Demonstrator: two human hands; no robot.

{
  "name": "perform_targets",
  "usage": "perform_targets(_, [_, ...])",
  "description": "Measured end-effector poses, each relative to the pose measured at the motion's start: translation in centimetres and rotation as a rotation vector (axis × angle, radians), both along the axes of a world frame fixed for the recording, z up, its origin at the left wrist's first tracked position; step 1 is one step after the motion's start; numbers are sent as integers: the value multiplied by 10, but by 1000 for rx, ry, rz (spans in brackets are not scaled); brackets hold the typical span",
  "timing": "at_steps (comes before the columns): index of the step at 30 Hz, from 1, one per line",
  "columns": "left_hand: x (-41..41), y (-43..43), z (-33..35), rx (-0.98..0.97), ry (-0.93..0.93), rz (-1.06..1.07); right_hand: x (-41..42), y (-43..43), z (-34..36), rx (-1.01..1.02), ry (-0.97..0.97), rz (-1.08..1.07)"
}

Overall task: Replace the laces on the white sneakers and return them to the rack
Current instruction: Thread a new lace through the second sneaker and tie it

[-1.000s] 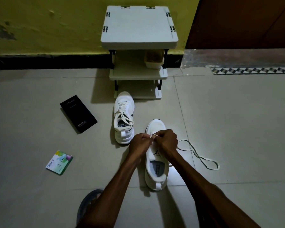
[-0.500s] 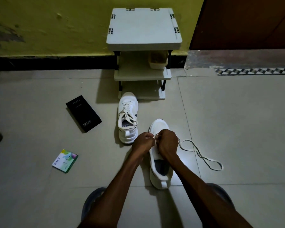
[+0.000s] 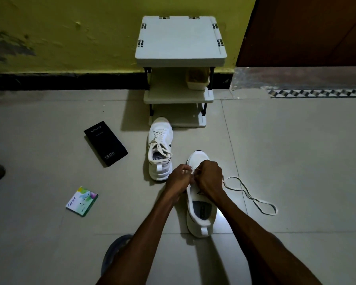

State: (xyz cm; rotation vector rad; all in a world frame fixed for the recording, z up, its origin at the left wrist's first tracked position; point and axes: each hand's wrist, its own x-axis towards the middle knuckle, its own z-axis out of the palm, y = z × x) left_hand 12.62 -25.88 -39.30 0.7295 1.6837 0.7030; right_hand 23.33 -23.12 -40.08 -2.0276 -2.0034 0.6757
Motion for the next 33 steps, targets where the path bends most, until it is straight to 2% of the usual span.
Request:
perform_targets(6, [-7, 1, -8, -37, -77, -2, 8, 10, 2, -108, 146, 25])
perform_targets(10, [-5, 5, -22, 119, 18, 106, 22, 14, 6, -120, 299, 82])
perform_targets(15, [-3, 7, -33, 276, 160, 37, 25, 1, 10, -171, 266, 20])
perform_targets(17, [-5, 11, -36, 306, 218, 25, 23, -6, 12, -183, 179, 61])
perform_targets(19, [-7, 16, -32, 348, 281, 15, 21, -12, 12, -144, 111, 86])
perform_targets(22, [-9, 23, -3, 423, 324, 38, 21, -20, 8, -108, 118, 42])
perform_targets(27, [-26, 45, 85, 627, 114, 346, 18, -26, 0, -73, 50, 25])
perform_targets(30, [-39, 60, 132, 680, -245, 453, 16, -26, -2, -79, 30, 6])
perform_targets(33, [-35, 60, 140, 575, -610, 387, 19, -26, 0, -74, 65, 37])
